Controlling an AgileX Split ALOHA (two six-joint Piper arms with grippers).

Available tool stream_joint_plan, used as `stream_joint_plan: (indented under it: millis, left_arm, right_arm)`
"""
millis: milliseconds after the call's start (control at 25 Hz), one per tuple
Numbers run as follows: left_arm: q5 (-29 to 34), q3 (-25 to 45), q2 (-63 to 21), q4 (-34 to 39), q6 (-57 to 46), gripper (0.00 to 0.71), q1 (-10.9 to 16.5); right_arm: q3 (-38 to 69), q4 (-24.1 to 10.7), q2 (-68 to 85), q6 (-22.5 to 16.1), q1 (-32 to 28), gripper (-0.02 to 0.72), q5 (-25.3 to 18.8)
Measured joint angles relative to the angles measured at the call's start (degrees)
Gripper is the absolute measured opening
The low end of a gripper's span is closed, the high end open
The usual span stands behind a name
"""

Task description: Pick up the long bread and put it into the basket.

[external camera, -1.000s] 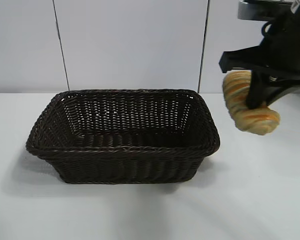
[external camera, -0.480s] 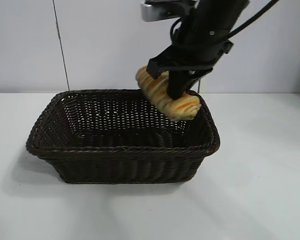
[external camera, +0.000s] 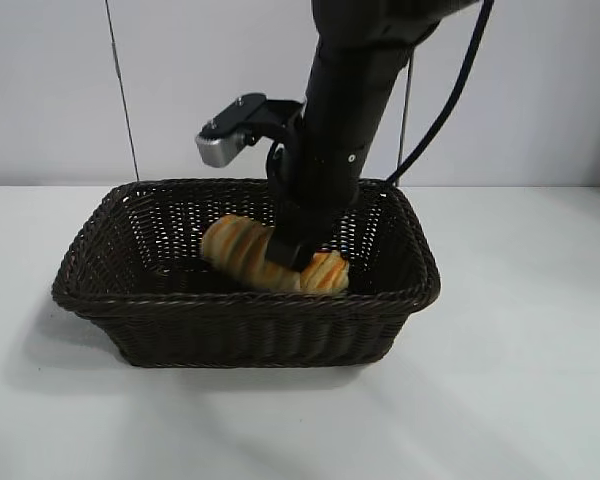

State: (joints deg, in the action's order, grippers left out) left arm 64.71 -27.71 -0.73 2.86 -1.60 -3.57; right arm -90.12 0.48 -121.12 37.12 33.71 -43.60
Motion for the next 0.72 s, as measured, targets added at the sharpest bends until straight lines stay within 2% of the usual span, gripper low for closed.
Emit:
stream_joint_plan:
  millis: [80,120,200,320,480,560,720]
  left_arm:
    - [0.0,0.0,0.0,0.0,0.0,0.695,0.0]
    - [0.0,0.0,0.0,0.0,0.0,0.695,0.0]
    - [0.0,0.0,0.0,0.0,0.0,0.695,0.0]
    - [0.0,0.0,0.0,0.0,0.0,0.695,0.0]
    - [0.0,0.0,0.0,0.0,0.0,0.695,0.0]
    - [0.0,0.0,0.0,0.0,0.0,0.695,0.0]
    - [0.0,0.0,0.0,0.0,0.0,0.695,0.0]
  right_arm:
    - [0.0,0.0,0.3,-1.7,0.0,0.489,-0.1]
    - [0.0,0.0,0.6,-3.3,0.0,0.573,-0.2]
    - [-0.8,0.0,1.4,-6.4,0.0,0.647,-1.2]
    - [-4.6,0.0,2.6,-11.9,0.0,0.682,-4.5]
    - [-13.2,-0.5,3.0,-22.2,0.0,0.69,-10.8]
    - [-17.2,-1.6,3.0,-27.9,-0.1,0.693,-12.9]
    - [-22.3,-2.4,3.0,-35.9,-1.7,0.694,-16.0]
